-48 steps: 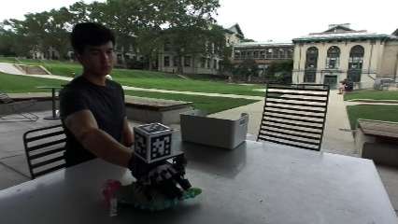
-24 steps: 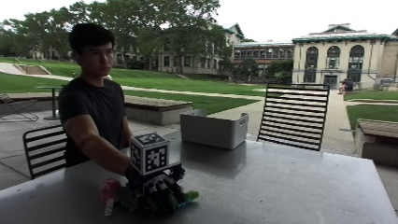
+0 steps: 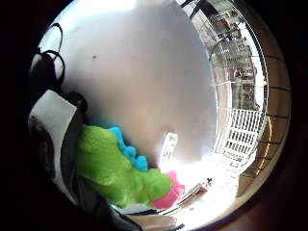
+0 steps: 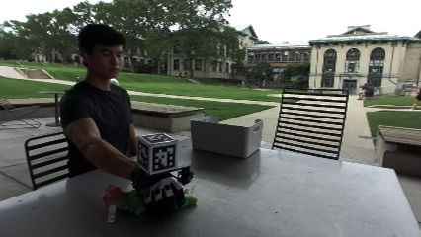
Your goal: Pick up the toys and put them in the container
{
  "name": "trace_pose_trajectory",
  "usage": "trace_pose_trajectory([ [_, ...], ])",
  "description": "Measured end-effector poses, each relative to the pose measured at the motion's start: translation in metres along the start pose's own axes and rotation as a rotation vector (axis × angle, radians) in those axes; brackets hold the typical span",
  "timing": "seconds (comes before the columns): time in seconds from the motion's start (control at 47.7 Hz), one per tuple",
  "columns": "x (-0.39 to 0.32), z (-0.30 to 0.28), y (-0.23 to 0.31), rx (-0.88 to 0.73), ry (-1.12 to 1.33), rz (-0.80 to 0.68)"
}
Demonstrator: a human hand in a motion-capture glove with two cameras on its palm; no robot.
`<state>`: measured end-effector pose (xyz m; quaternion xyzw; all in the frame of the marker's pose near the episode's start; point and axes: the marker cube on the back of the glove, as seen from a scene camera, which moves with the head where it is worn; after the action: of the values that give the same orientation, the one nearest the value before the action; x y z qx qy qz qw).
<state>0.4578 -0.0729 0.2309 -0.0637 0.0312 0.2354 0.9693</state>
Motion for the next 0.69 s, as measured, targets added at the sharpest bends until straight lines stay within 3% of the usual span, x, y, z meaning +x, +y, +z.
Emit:
trace_pose_trajectory([
  [0.189, -0.035, -0.036, 0.030, -0.021, -0.016, -0.030],
  [0.357, -0.098, -0.124, 0.069, 0.075, -0.056, -0.060],
  [0.504, -0.144, -0.198, 0.091, 0.180, -0.070, -0.171],
  [0.692, -0.219, -0.253, 0.144, 0.229, -0.082, -0.285],
])
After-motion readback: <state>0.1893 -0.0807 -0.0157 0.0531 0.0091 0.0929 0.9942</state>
